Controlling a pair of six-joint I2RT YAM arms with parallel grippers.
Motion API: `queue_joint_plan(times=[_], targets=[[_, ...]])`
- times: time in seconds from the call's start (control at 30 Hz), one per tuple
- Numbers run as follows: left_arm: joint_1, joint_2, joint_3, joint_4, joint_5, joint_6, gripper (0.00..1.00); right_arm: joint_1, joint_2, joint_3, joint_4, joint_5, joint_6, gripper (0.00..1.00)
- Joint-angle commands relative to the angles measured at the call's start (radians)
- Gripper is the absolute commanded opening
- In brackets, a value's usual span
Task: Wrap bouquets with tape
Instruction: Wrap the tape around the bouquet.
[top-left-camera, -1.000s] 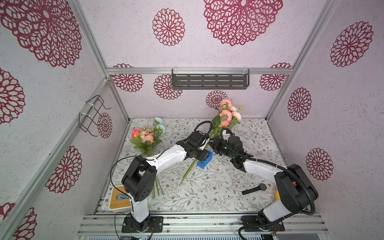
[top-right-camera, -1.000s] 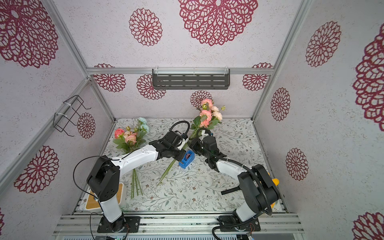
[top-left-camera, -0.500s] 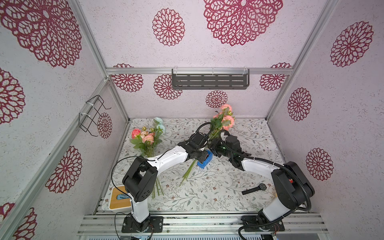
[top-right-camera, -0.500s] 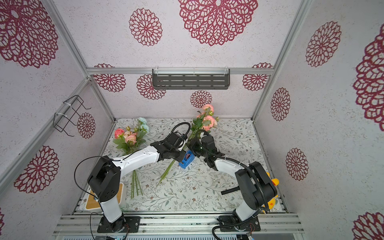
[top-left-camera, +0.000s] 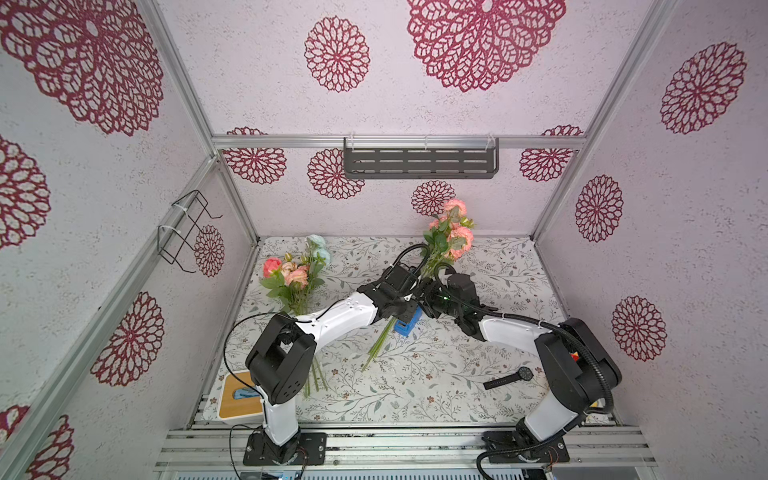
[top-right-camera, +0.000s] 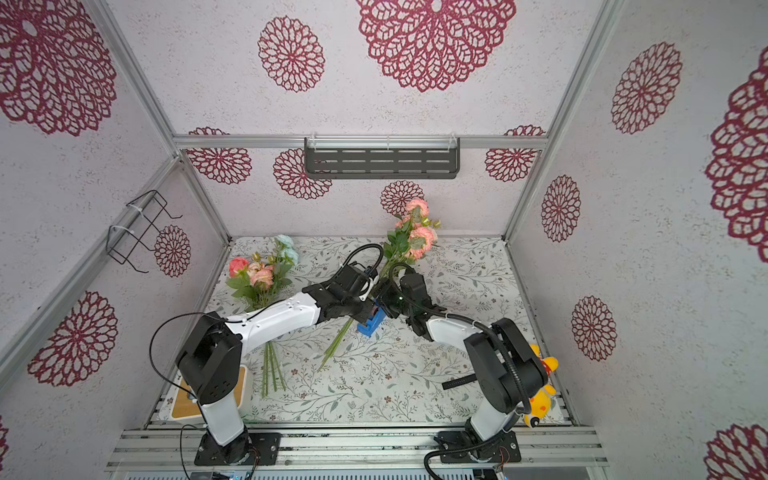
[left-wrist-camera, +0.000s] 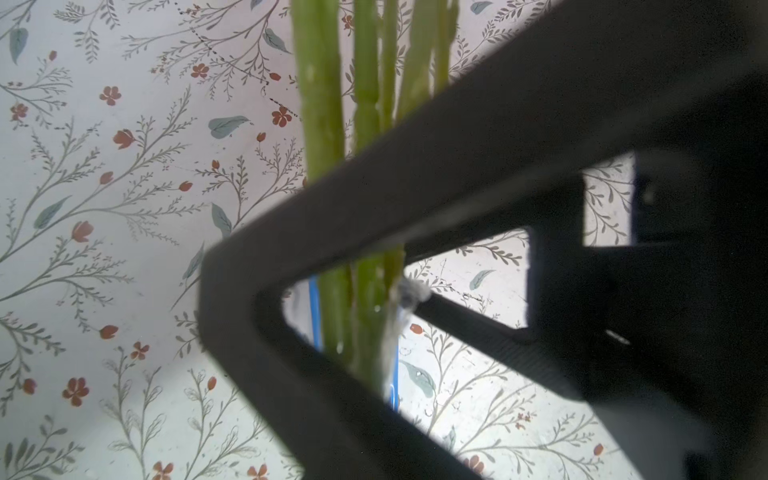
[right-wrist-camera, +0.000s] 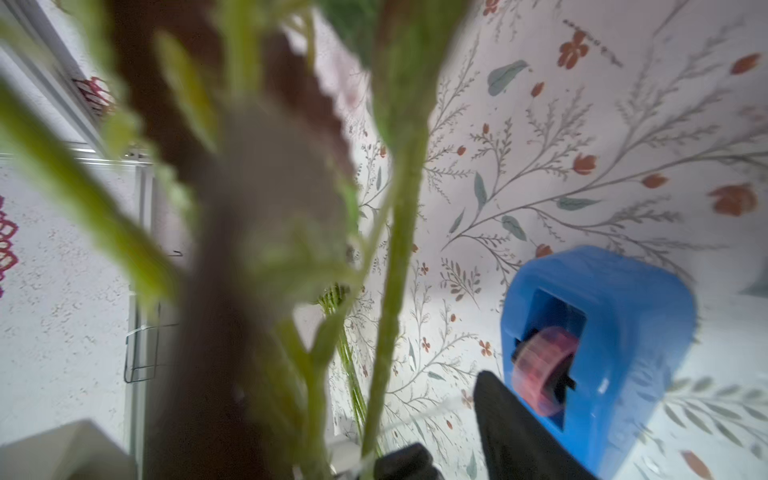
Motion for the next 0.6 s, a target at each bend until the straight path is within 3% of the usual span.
queue_joint_plan(times=[0.0, 0.2, 0.3, 0.37, 0.43, 0.5, 0.57], targets=[[-0.011, -0.066, 0.008, 0.126, -0.008, -0.015, 0.00, 0.005, 0.049, 0.008, 0.104, 0.016, 0.020, 0.57], [-0.011, -0.064, 0.002, 0.119, -0.026, -0.010, 0.00, 0.002, 0.050, 0.034, 0.060, 0.033, -0.067, 0.29], [-0.011, -0.065, -0.001, 0.114, -0.043, -0.009, 0.00, -0.007, 0.032, 0.005, 0.049, 0.044, -0.086, 0.00], [-0.009, -0.065, -0.001, 0.111, -0.035, -0.010, 0.00, -0.010, 0.026, -0.011, 0.054, 0.044, -0.094, 0.00], [0.003, -0.061, 0.003, 0.108, 0.022, -0.028, 0.10, -0.011, 0.030, -0.002, 0.049, 0.034, -0.131, 0.00], [0.032, -0.056, -0.001, 0.116, 0.153, -0.064, 0.17, -0.012, 0.038, 0.004, 0.079, 0.014, -0.155, 0.00], [0.075, -0.049, -0.024, 0.157, 0.333, -0.114, 0.32, -0.016, 0.047, -0.009, 0.171, -0.007, -0.171, 0.00]])
